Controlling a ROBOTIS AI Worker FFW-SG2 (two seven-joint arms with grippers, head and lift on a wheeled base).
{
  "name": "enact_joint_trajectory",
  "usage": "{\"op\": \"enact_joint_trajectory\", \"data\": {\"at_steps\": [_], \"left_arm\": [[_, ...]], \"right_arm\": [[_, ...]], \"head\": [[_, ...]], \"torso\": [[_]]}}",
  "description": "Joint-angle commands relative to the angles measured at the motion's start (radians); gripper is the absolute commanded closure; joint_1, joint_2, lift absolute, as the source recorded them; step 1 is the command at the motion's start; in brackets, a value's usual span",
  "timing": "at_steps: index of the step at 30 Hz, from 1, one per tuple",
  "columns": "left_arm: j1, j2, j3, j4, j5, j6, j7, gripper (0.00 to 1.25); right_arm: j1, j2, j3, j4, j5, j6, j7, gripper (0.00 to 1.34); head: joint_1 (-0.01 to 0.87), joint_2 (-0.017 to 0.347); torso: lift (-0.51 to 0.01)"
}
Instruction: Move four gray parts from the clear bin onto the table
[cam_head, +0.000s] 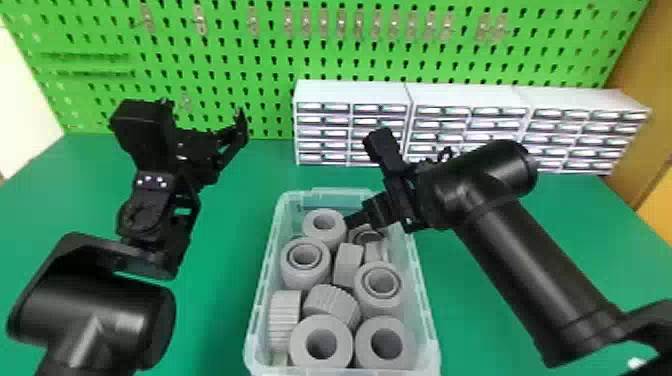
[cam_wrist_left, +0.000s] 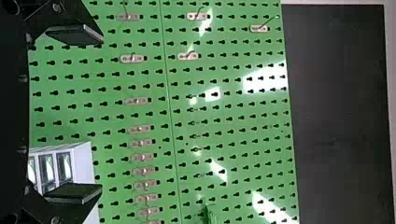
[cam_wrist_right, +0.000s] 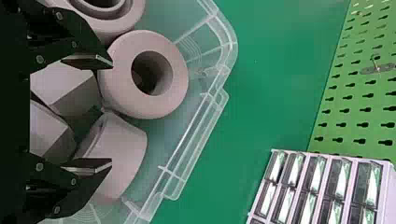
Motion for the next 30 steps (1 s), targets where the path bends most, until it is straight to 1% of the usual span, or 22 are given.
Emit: {"op": "enact_joint_trajectory", "data": {"at_steps": [1, 10, 15, 18, 30], "left_arm": [[-0.003, 0.000, -0.002, 0.002, 0.001, 0.000, -0.001, 0.16], [-0.010, 0.000, -0.007, 0.006, 0.005, 0.000, -0.005, 0.16], [-0.013, 0.000, -0.010, 0.009, 0.007, 0.000, -0.007, 0.16], [-0.015, 0.000, -0.012, 0.009, 0.009, 0.000, -0.008, 0.16], [-0.021, 0.002, -0.015, 0.015, 0.010, 0.000, -0.013, 0.16]], "right_arm": [[-0.003, 0.003, 0.005, 0.030, 0.000, -0.056, -0.001, 0.51], [-0.024, 0.014, 0.024, 0.136, -0.015, -0.196, -0.003, 0.52], [-0.038, 0.019, 0.053, 0.203, -0.059, -0.271, -0.044, 0.52], [-0.043, 0.022, 0.062, 0.239, -0.076, -0.314, -0.051, 0.52], [-0.061, 0.026, 0.108, 0.311, -0.102, -0.434, -0.066, 0.51]], "head": [[0.678, 0.034], [0.678, 0.034], [0.678, 0.034], [0.678, 0.034], [0.678, 0.034]], "torso": [[-0.050], [-0.050], [-0.050], [-0.050], [-0.050]]}}
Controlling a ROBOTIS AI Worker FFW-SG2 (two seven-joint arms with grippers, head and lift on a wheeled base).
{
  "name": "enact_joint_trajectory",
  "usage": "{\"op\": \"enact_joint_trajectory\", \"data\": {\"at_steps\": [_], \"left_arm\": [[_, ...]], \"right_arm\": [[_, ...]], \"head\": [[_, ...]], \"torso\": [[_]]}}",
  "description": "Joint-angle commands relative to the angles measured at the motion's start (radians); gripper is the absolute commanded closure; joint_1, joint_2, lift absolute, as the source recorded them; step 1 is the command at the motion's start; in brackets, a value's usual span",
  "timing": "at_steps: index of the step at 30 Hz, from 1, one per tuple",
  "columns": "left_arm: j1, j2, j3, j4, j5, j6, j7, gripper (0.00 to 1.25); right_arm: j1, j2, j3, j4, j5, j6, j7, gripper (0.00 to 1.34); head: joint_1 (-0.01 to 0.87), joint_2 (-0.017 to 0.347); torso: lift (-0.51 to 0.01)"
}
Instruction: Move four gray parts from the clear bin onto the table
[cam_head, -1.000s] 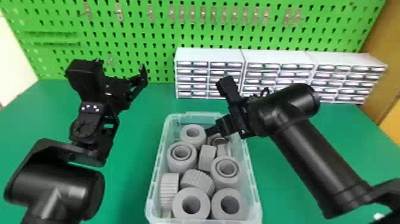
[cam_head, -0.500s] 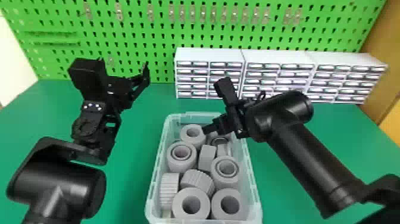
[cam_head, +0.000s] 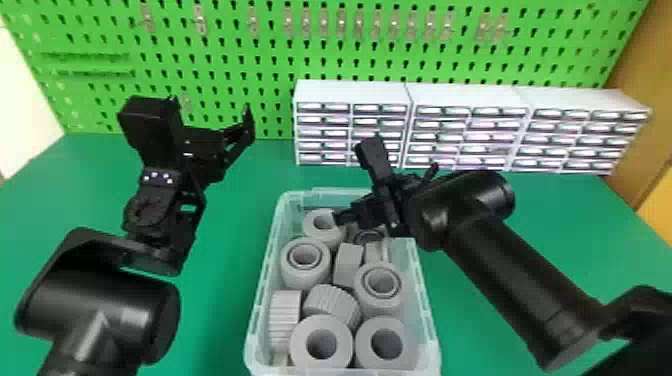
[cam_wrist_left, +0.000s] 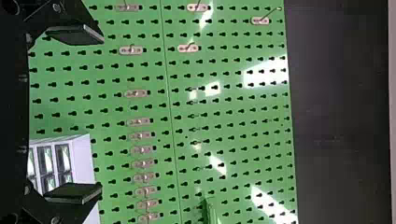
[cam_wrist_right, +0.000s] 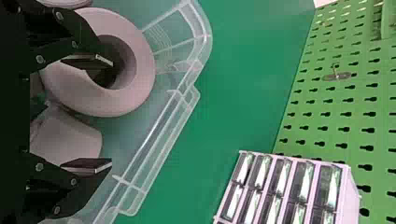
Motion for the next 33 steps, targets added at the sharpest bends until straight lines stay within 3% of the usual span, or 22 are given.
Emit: {"op": "enact_joint_trajectory", "data": {"at_steps": [1, 33], "left_arm": [[-0.003, 0.000, -0.001, 0.002, 0.001, 0.000, -0.001, 0.16], [-0.018, 0.006, -0.010, 0.017, 0.010, -0.009, -0.009, 0.16]], "right_arm": [[-0.007, 0.002, 0.019, 0.025, -0.004, -0.034, -0.003, 0.51], [-0.014, 0.014, 0.115, 0.179, -0.086, -0.258, -0.075, 0.51]], "head": [[0.678, 0.034], [0.678, 0.034]], "torso": [[-0.050], [-0.050]]}}
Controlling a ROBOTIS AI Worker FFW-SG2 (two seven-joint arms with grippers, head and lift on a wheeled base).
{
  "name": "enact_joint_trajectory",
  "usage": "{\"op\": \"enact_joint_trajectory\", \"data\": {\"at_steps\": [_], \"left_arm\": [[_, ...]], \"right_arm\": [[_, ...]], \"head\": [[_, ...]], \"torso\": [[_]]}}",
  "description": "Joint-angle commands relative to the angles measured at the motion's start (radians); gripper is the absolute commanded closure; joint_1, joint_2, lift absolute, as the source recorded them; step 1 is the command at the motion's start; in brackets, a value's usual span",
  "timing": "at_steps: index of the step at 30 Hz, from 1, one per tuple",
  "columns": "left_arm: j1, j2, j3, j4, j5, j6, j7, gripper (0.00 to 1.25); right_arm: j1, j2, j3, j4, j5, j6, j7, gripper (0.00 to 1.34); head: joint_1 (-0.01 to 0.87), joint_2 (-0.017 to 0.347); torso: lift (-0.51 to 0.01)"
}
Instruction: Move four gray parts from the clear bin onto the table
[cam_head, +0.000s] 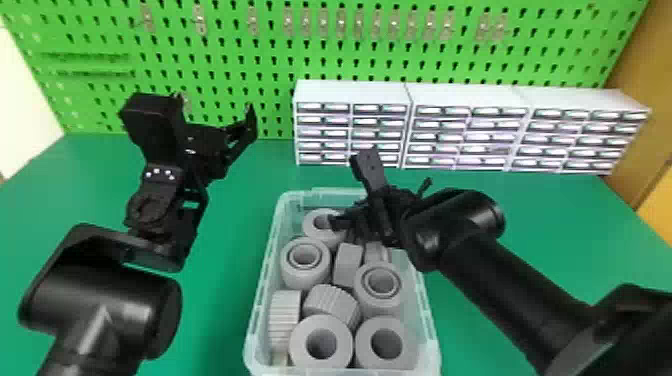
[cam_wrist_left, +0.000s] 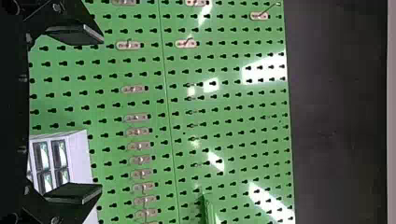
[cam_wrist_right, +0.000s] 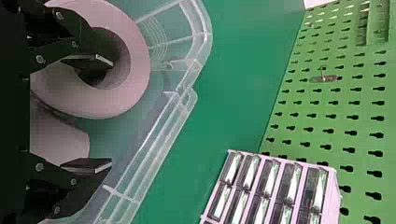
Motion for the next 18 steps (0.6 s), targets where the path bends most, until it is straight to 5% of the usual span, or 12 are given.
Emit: {"op": "enact_joint_trajectory", "data": {"at_steps": [1, 18], "left_arm": [[-0.003, 0.002, -0.004, 0.001, 0.002, 0.000, 0.000, 0.16], [-0.004, 0.005, -0.005, 0.005, 0.003, -0.002, 0.000, 0.16]], "right_arm": [[0.001, 0.003, 0.011, 0.033, -0.010, -0.029, -0.010, 0.51], [0.003, 0.003, 0.011, 0.074, -0.013, -0.063, -0.022, 0.52]], "head": [[0.678, 0.034], [0.678, 0.034]], "torso": [[-0.050], [-0.050]]}}
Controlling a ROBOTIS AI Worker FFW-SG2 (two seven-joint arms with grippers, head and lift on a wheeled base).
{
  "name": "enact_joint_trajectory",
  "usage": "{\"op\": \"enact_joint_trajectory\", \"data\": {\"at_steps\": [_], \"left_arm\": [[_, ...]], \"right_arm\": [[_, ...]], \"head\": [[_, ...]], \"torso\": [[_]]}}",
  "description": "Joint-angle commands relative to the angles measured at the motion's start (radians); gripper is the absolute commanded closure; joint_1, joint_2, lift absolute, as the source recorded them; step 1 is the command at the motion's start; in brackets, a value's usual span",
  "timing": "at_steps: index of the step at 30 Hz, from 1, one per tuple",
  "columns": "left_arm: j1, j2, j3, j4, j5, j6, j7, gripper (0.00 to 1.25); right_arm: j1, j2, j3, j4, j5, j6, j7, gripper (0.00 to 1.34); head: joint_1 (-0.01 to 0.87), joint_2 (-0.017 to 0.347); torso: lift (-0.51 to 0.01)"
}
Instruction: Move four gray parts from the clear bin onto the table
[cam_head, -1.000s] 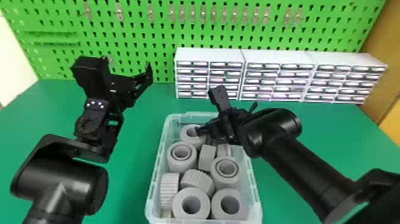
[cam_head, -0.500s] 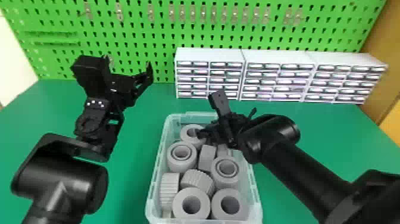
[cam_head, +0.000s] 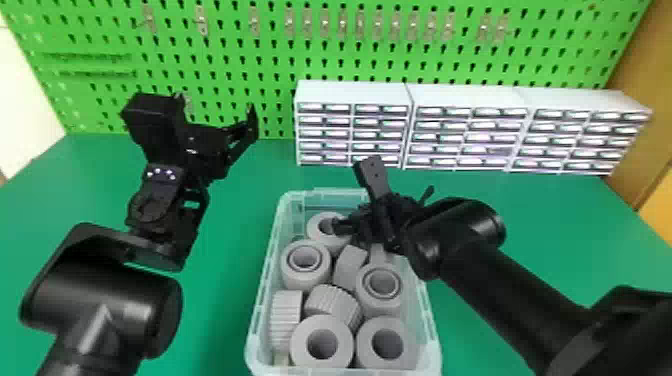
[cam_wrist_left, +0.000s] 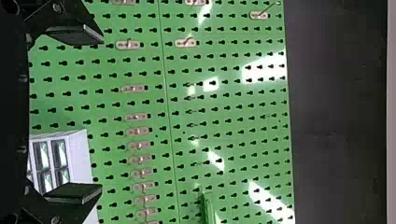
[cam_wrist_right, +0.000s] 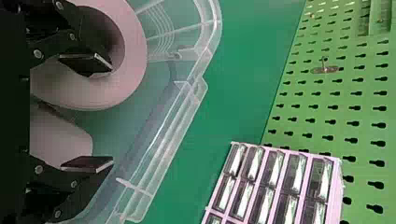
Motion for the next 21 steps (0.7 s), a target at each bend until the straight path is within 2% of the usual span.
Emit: {"op": "enact_joint_trajectory", "data": {"at_steps": [1, 12, 14, 18, 21], "left_arm": [[0.000, 0.001, -0.002, 0.001, 0.000, 0.000, 0.000, 0.16], [0.000, 0.001, -0.003, -0.001, 0.002, 0.000, -0.001, 0.16], [0.000, 0.001, -0.003, 0.001, 0.002, 0.000, -0.001, 0.16], [0.002, 0.001, -0.003, -0.001, 0.002, 0.000, -0.001, 0.16], [0.002, 0.001, -0.003, -0.001, 0.003, 0.000, -0.001, 0.16]], "right_arm": [[0.000, 0.000, 0.000, 0.001, -0.002, 0.000, 0.000, 0.53], [0.007, 0.000, 0.020, 0.000, -0.021, 0.000, 0.000, 0.57], [0.007, 0.000, 0.028, -0.002, -0.023, 0.000, 0.000, 0.63], [0.008, 0.000, 0.042, -0.011, -0.023, -0.006, 0.000, 0.82], [0.010, 0.000, 0.051, -0.016, -0.023, -0.023, 0.000, 0.90]], "head": [[0.678, 0.034], [0.678, 0.034], [0.678, 0.034], [0.678, 0.034], [0.678, 0.034]], "torso": [[-0.050], [-0.050], [-0.050], [-0.050], [-0.050]]}}
